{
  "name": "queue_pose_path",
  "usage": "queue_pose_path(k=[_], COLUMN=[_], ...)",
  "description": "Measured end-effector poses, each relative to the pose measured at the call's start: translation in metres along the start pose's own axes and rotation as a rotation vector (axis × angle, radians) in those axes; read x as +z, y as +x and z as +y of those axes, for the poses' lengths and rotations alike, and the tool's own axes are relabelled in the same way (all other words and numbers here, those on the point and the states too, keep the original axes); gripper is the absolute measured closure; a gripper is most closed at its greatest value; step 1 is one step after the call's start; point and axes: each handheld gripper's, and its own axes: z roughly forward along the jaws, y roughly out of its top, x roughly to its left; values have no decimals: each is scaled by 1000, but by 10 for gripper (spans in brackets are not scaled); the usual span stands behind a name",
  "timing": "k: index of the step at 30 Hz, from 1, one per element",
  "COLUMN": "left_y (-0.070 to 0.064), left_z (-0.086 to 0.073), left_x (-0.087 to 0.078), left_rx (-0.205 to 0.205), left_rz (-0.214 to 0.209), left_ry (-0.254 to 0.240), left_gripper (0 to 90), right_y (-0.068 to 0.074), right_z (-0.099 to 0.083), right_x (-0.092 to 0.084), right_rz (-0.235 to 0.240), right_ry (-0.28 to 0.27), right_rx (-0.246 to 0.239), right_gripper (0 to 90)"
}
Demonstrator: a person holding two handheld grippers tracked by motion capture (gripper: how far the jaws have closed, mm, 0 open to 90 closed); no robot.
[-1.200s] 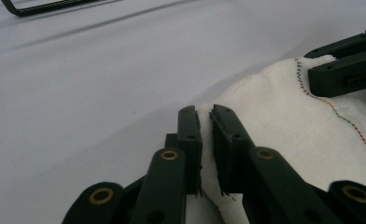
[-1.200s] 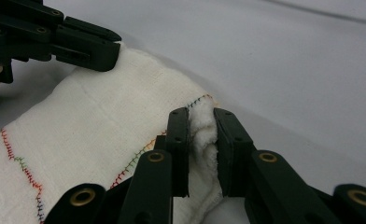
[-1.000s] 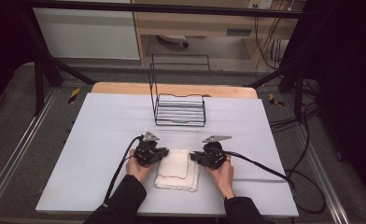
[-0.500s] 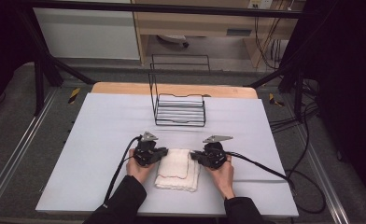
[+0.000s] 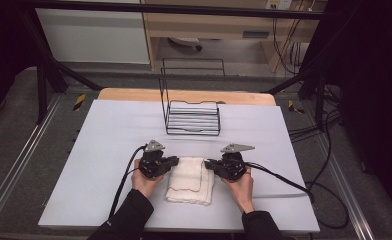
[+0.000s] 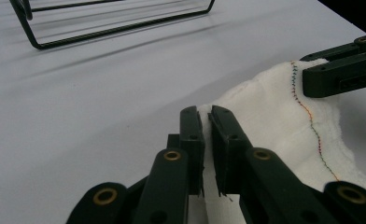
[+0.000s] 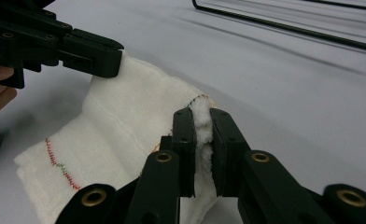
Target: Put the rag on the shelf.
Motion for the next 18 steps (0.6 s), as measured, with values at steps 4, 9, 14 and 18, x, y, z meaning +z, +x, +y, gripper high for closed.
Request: queue_pose_path(k=[4,9,14,18], left_y=[-1,-3,-5,-7], left_z=[1,3,5,7], left_x=[-5,-11,-17,-20], left_rx=[-1,0,0,12], left_rz=[-6,-11,-14,-6], left_ry=[-16,-41,-59,-75], left_gripper=[830,830,830,831], right_y=[2,7,10,10], right_z=[1,4,7,9], right_x=[-3,-8,-13,-16], right_rz=[1,5,8,7], right_ry=[-14,-31,-52,-68], right_rx=[-15,-31,-39,-39], right_gripper=[814,815,816,816])
